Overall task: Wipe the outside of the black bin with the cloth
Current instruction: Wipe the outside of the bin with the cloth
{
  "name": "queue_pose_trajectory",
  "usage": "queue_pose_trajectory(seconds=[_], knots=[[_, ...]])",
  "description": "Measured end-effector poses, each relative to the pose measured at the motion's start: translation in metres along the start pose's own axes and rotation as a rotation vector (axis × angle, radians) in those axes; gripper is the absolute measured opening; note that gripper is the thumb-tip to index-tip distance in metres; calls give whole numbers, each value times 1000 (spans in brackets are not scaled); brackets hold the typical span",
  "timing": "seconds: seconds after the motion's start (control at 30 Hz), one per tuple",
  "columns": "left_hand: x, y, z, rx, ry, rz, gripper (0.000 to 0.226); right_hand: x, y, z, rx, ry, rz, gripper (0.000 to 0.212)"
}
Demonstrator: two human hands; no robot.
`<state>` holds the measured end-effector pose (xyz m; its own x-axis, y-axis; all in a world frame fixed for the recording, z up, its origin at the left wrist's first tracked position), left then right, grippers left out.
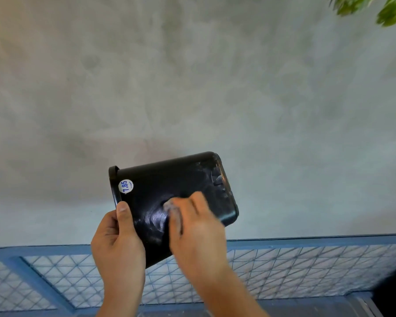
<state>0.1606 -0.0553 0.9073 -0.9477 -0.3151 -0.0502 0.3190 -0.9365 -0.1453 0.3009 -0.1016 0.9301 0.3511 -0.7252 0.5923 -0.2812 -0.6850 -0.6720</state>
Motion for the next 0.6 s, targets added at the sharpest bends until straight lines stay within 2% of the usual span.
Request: queue_pose_trajectory(seconds=[0.1,0.17,0.27,0.33,0.47,0.53,0.6], knots=[[0,-2,0,-1,39,2,47,-4,-11,-7,38,-15,23,26],[1,-2,0,1,54,-6,47,8,-31,15,-48,-7,90,32],[-1,1,1,8,43,-20,47,26,-42,53,-179,20,170,22],[-2,2,2,21,51,-22,46,22,-27,48,-140,-2,167,21],[-1,-1,2,49,80,-20,46,6,23,10,26,-66,26,23],[0,-4,1,63,94,-21,46,13,21,32,-47,-89,62,18],[0,-3,0,66,99,-25,45,28,7,67,-217,-97,151,14]])
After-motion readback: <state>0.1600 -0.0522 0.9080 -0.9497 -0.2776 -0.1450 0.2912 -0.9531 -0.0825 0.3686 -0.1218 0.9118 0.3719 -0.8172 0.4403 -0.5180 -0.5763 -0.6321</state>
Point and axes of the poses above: each hand's wrist, its own y-axis away from the middle knuckle, its own x-axis out of the back of the hand, z = x × y, the point moved 4 cm from there along -y, towards the middle knuckle, and after that the axes turned 1 degree about -z, right-handed, at the moved point
